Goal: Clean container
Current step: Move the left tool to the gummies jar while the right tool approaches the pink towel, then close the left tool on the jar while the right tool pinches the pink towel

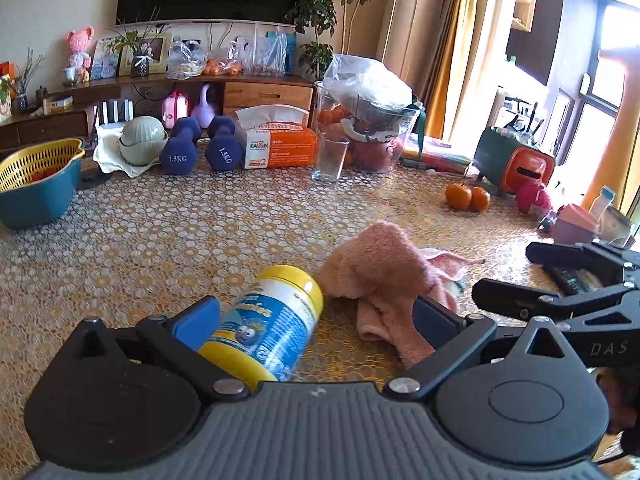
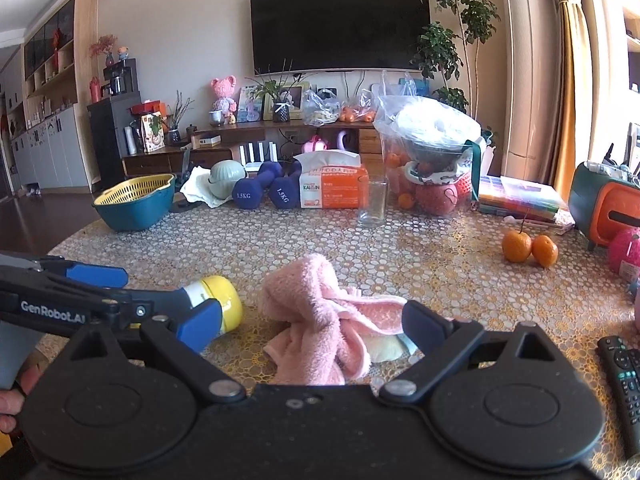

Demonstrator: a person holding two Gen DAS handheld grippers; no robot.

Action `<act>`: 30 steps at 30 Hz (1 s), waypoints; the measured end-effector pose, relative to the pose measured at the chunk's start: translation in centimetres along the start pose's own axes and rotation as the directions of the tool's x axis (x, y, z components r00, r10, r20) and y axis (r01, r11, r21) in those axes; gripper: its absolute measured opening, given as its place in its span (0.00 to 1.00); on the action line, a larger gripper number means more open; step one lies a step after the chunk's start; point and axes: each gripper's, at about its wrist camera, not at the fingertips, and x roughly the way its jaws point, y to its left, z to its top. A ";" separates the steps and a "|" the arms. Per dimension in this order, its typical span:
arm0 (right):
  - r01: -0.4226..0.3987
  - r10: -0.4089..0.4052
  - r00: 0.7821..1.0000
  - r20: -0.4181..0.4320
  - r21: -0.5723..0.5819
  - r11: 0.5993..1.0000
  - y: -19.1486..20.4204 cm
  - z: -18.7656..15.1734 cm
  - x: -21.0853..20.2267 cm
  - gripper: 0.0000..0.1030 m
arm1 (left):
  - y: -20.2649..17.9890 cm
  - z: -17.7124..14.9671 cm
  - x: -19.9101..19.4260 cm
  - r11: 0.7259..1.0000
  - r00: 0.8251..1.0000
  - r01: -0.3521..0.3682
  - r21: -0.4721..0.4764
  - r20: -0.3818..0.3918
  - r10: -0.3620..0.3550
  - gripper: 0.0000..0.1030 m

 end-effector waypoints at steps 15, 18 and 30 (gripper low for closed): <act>-0.029 -0.023 0.978 -0.207 -0.246 0.969 -0.5 -1.6 9.9 0.92 | 0.9 -3.1 5.8 0.979 0.993 -0.053 0.195 -0.097 0.073 1.00; -0.030 -0.034 0.977 -0.211 -0.292 0.956 0.0 -2.1 10.6 0.93 | 0.8 -3.7 6.1 0.974 0.992 -0.054 0.221 -0.096 0.077 1.00; -0.005 -0.063 0.983 -0.172 -0.367 0.930 0.6 -2.5 11.1 0.68 | 0.8 -4.1 5.3 0.967 0.994 -0.067 0.245 -0.065 0.085 0.93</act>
